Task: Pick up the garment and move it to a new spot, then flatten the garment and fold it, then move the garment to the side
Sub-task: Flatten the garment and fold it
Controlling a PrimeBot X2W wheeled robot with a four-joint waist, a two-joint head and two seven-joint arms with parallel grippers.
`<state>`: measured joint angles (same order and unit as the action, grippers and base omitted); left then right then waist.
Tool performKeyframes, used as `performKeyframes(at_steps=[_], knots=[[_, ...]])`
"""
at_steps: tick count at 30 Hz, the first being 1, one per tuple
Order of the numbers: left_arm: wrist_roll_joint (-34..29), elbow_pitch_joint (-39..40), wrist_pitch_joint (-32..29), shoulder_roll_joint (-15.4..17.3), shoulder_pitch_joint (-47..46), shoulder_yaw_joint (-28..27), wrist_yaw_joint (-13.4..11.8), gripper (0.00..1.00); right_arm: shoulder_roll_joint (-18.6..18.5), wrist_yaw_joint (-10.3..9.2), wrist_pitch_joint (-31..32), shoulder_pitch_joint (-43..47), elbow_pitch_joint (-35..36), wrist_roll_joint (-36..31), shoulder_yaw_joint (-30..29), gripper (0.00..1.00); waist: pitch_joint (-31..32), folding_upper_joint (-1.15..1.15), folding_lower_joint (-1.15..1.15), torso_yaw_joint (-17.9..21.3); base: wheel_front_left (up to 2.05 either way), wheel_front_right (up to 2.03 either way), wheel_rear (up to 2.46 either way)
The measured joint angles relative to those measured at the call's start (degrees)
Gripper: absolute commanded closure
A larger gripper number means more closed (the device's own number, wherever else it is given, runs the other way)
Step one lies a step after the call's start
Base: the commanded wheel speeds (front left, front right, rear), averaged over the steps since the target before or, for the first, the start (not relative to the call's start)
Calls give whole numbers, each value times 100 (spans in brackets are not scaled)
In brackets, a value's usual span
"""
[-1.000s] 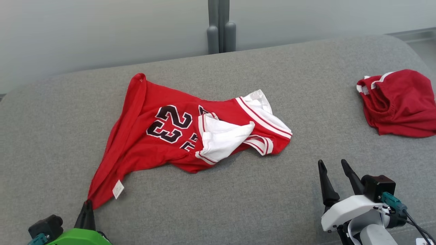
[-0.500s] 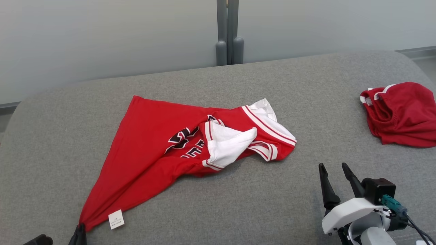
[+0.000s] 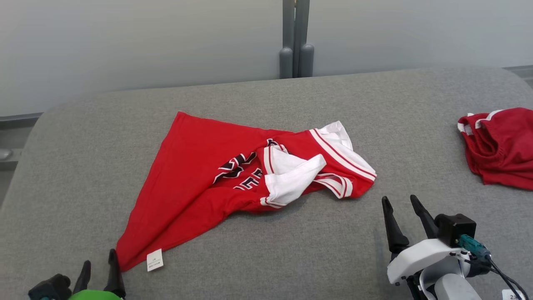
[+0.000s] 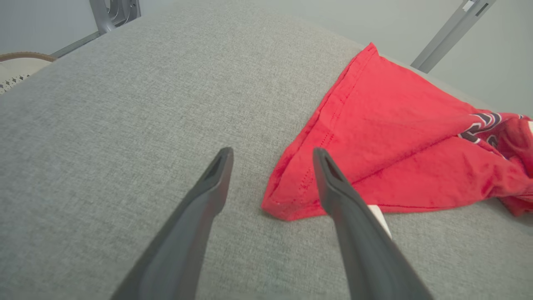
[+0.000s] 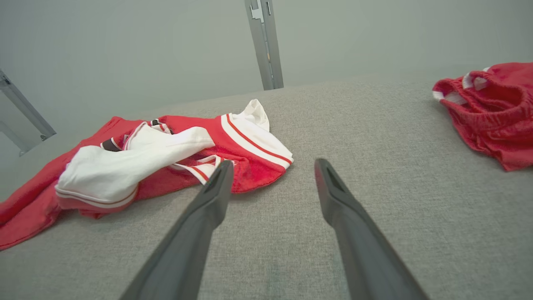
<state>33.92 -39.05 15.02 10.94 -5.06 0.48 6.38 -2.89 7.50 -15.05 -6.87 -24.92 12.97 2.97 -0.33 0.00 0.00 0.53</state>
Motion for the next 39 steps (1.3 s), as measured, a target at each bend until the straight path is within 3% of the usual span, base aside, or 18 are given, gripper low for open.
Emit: performKeyframes(at_steps=[9,14,19,29,39], knots=[[-626,527,1,-489,54,98,73,0,5,0,0,-608,-259,-96,231,0,-74,0,0,-566,0,0,0],[-748,560,1,-615,34,347,94,0,-65,0,0,-994,-673,-185,-52,0,-184,0,0,-943,0,0,0],[-698,650,1,-664,25,626,100,0,-220,0,1,-1289,-1025,-274,-404,0,-347,0,0,-1265,0,0,0],[-535,839,1,-742,-305,994,101,0,-758,0,15,-2505,-2193,-567,-415,0,-879,0,0,-1636,0,0,0],[-397,961,1,-794,-483,1312,101,0,-1053,0,717,-3238,-3418,-591,-132,0,-1323,0,0,-1982,0,0,0]])
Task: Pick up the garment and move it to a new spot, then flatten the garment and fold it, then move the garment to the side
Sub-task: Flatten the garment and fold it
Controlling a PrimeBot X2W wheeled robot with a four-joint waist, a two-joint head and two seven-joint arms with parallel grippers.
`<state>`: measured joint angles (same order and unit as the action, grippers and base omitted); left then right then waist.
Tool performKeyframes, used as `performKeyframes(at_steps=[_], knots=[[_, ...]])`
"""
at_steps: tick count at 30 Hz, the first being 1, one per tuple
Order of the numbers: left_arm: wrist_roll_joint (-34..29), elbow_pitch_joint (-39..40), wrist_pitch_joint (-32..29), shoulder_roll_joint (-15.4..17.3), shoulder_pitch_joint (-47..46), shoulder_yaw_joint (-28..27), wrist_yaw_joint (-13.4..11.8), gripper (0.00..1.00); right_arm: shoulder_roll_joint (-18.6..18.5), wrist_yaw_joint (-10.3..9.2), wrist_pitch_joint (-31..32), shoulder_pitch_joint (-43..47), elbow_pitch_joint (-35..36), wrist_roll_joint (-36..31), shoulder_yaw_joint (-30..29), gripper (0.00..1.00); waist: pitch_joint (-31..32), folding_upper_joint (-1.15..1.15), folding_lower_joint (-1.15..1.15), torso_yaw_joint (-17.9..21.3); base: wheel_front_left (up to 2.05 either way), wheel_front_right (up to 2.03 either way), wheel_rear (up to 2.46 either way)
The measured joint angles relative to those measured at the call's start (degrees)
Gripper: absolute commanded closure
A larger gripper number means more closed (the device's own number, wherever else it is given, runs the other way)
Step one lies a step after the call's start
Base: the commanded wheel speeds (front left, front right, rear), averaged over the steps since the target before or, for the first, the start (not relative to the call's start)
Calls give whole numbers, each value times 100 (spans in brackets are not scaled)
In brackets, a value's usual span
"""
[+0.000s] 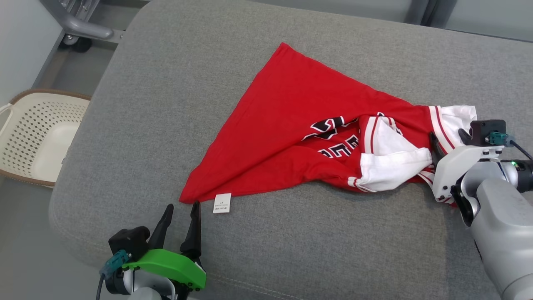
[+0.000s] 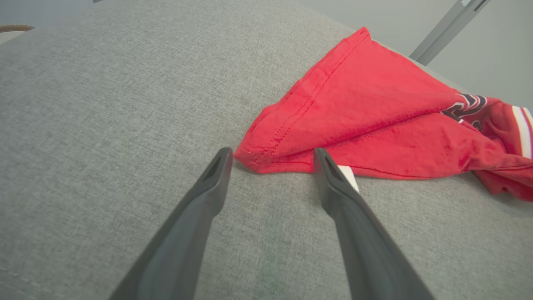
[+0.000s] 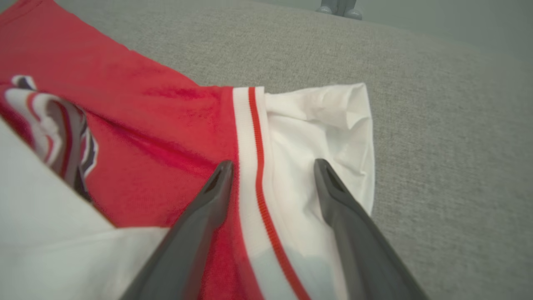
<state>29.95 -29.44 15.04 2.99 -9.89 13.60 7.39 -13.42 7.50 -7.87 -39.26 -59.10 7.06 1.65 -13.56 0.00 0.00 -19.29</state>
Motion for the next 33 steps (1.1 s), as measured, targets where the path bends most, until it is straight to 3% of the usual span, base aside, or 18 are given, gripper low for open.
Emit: performKeyframes(at_steps=[1,2,3,9,24,25,26,33], knots=[[12,3,0,-2,0,-3,0,0,-20,0,32,-35,-69,-5,8,0,-28,0,0,-25,0,0,0],[12,14,0,-1,0,-4,0,0,-48,1,103,-103,-151,-19,34,61,-54,0,0,-49,0,0,0],[12,34,0,-2,0,-11,0,0,-62,2,166,-171,-199,-8,36,100,-80,0,0,-68,0,0,0],[53,172,0,-3,-18,68,0,0,-263,8,158,-509,-303,-65,134,100,-245,0,0,-150,0,0,0],[363,703,0,-8,-194,1013,0,0,-1407,5,236,-1940,-382,-1185,13,100,-673,0,0,-775,0,0,0],[381,723,0,-9,-194,1056,0,0,-1467,5,261,-1995,-424,-1209,-77,42,-697,0,0,-836,0,0,0],[394,738,0,-10,-191,1082,0,0,-1506,5,278,-2038,-456,-1240,-164,0,-721,0,0,-894,0,0,0],[426,775,0,-11,-163,964,0,0,-1251,4,-48,-2076,-557,-1370,-650,0,-838,0,0,-996,0,0,0]])
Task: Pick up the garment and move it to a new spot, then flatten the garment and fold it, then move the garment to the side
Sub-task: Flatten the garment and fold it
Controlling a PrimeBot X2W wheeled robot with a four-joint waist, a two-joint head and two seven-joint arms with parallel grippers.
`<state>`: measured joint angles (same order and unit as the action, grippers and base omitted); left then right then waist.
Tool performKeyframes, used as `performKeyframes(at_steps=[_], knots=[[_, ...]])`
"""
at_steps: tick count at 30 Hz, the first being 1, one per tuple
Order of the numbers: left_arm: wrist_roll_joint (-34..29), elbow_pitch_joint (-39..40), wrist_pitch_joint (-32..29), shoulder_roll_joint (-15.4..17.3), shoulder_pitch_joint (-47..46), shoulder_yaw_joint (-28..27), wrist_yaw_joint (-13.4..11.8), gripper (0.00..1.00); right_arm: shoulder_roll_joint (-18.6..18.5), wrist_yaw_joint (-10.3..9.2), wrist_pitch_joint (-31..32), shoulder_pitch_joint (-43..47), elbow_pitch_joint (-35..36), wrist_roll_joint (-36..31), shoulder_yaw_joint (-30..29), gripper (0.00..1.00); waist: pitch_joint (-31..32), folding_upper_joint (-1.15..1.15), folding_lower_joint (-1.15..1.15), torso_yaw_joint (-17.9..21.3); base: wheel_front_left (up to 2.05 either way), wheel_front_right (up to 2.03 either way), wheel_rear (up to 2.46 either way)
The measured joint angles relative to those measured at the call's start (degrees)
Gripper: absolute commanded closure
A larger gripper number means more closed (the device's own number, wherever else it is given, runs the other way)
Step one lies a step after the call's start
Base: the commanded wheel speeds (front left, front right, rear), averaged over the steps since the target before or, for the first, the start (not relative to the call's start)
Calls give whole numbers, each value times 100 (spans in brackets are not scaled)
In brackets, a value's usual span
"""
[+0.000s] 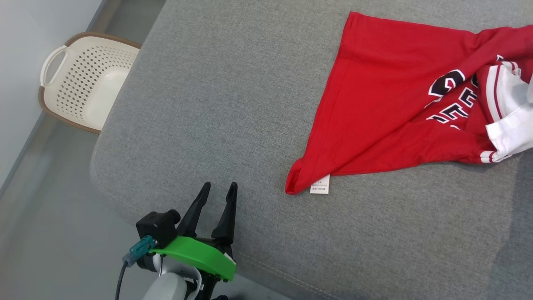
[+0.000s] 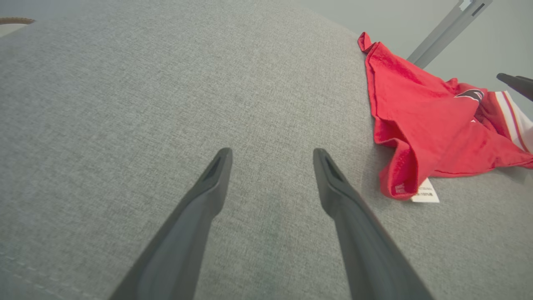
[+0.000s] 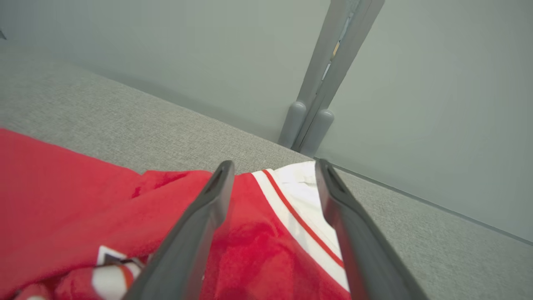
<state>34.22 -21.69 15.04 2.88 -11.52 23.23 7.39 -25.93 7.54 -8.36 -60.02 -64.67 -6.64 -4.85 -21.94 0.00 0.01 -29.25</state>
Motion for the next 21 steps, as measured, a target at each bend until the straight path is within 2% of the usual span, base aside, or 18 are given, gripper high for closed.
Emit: performKeyframes(at_steps=[5,10,15,21], knots=[[-45,-23,0,-1,14,-185,0,0,390,0,-446,263,21,310,-108,0,61,0,0,193,0,0,0],[-164,-88,0,-4,18,-327,0,0,737,-1,-627,667,364,742,94,0,238,0,0,519,0,0,0],[-211,-163,0,-5,34,-443,0,0,1077,-1,-664,1286,1073,1332,356,0,550,0,0,854,0,0,0],[-213,-221,0,-7,199,-466,0,0,1397,-2,-666,2273,1948,1951,955,0,984,0,-1,1166,0,0,0]])
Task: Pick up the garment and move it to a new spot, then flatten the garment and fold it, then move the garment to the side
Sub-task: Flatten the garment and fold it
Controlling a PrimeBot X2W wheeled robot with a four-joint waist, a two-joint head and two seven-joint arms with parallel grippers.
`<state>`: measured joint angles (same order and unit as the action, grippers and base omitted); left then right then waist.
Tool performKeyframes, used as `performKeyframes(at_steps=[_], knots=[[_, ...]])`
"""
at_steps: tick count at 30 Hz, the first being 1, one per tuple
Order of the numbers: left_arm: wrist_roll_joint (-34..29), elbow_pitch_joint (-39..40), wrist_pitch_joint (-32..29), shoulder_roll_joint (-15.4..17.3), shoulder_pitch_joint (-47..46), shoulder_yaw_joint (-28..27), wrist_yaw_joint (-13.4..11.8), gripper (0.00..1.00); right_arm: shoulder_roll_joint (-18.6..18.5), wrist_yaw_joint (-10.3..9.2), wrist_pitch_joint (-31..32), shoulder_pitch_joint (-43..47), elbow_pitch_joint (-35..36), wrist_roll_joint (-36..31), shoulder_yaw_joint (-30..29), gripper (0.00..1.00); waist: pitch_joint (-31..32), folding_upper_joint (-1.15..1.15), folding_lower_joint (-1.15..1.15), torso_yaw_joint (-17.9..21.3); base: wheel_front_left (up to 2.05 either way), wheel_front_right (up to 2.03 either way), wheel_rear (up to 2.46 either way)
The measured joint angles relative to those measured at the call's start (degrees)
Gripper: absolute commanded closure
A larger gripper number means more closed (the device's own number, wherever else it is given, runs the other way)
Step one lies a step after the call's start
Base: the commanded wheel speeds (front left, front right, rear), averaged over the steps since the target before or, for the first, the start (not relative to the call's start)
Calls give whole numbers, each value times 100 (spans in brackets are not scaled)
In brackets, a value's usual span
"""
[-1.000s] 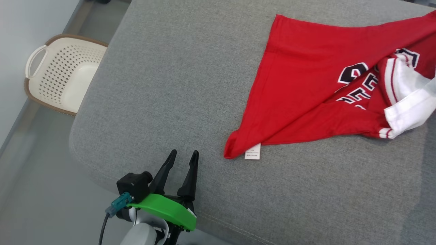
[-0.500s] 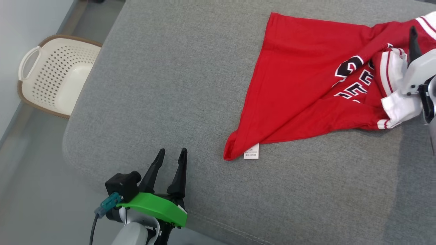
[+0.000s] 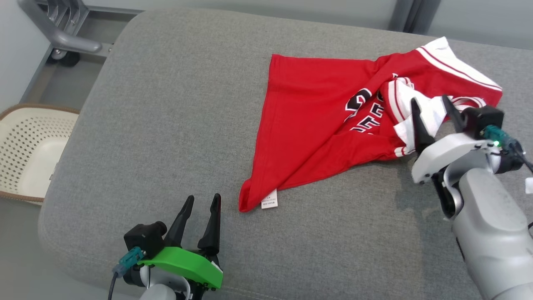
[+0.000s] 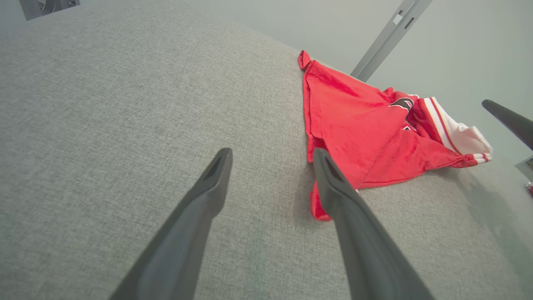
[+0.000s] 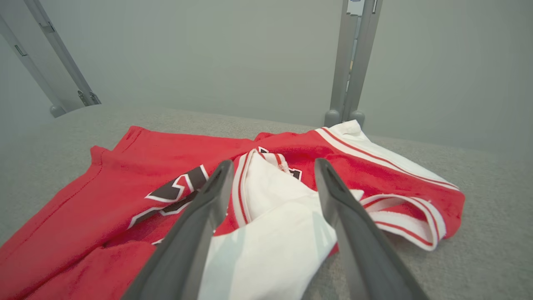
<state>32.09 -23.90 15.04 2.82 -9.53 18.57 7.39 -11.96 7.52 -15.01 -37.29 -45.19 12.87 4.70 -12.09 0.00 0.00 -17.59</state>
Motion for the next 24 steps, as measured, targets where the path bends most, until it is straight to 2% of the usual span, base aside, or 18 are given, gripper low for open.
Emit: performKeyframes(at_steps=[4,10,15,24], knots=[[5,-37,0,0,81,-2,0,0,101,0,51,448,256,237,561,0,243,0,0,163,0,0,0],[8,-90,0,1,201,30,0,0,157,0,203,800,421,344,992,0,536,0,0,278,0,0,0],[12,-98,0,-1,274,167,0,0,192,0,334,855,289,266,929,0,629,0,0,207,0,0,0],[74,-98,0,0,372,238,0,0,249,0,357,631,-193,-253,604,0,616,0,0,13,0,0,0]])
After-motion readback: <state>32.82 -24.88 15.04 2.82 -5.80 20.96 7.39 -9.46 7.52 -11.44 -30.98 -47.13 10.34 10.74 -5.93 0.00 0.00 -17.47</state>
